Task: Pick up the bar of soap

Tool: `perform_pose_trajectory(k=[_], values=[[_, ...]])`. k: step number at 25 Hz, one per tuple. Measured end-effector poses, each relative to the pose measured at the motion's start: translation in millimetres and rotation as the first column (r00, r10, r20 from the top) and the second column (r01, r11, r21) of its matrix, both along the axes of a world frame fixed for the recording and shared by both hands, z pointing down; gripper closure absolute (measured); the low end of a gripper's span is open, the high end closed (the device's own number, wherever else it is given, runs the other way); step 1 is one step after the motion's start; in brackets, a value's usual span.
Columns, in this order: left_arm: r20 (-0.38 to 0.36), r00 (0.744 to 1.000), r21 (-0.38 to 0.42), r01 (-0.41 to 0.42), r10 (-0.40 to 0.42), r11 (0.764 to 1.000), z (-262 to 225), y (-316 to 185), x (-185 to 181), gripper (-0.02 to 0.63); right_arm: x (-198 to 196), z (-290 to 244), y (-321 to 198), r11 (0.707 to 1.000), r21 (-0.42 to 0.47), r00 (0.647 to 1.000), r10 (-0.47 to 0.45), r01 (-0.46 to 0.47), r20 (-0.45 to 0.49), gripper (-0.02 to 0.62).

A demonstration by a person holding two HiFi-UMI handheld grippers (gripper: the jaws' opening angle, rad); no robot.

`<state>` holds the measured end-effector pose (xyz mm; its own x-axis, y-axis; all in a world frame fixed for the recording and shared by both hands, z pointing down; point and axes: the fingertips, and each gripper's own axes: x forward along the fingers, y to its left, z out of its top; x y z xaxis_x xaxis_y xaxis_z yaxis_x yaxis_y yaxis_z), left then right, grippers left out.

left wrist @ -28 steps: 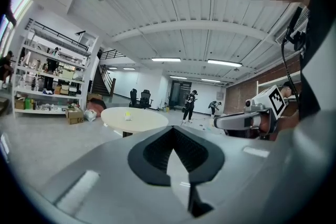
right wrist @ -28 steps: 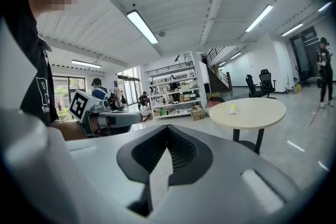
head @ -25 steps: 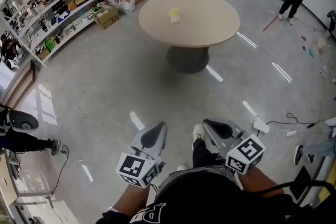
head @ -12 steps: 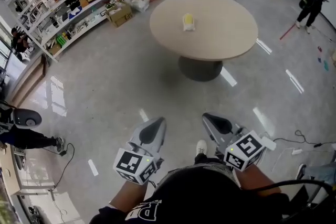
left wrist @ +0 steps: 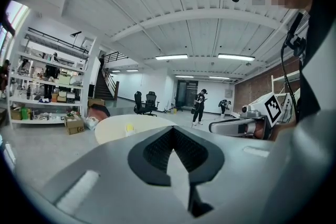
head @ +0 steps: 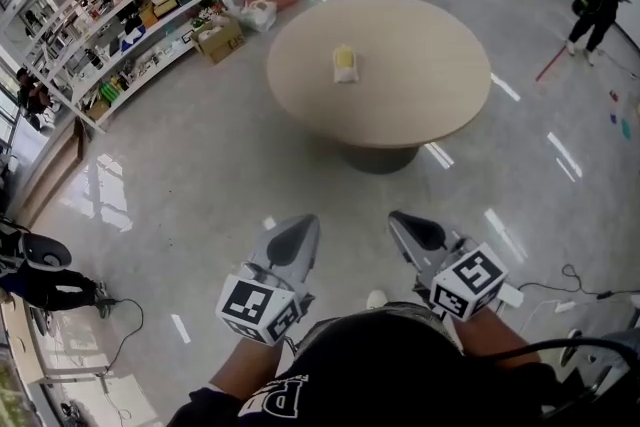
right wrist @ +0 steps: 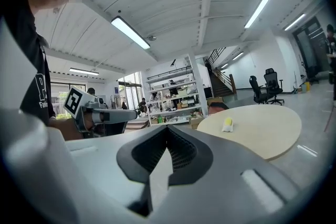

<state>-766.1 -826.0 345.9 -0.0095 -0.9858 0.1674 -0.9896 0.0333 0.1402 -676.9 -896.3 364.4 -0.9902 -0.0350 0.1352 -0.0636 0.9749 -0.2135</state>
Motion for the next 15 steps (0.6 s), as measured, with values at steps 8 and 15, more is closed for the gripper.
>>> perform_pose_trajectory(k=[8, 15], values=[[0.008, 1.0, -0.05, 0.002, -0.001, 0.999, 5.1, -56.2, -14.3, 0.598, -21.2, 8.1, -51.1, 0.998, -0.055, 1.0, -0.02, 0.02, 0.0, 0.588], [-0.009, 1.0, -0.089, -0.012, 0.012, 0.996, 13.6, -79.0, -52.3, 0.598, -54.2, 20.2, -76.9, 0.995, -0.098, 1.0, 0.015, -0.017, -0.026, 0.588]])
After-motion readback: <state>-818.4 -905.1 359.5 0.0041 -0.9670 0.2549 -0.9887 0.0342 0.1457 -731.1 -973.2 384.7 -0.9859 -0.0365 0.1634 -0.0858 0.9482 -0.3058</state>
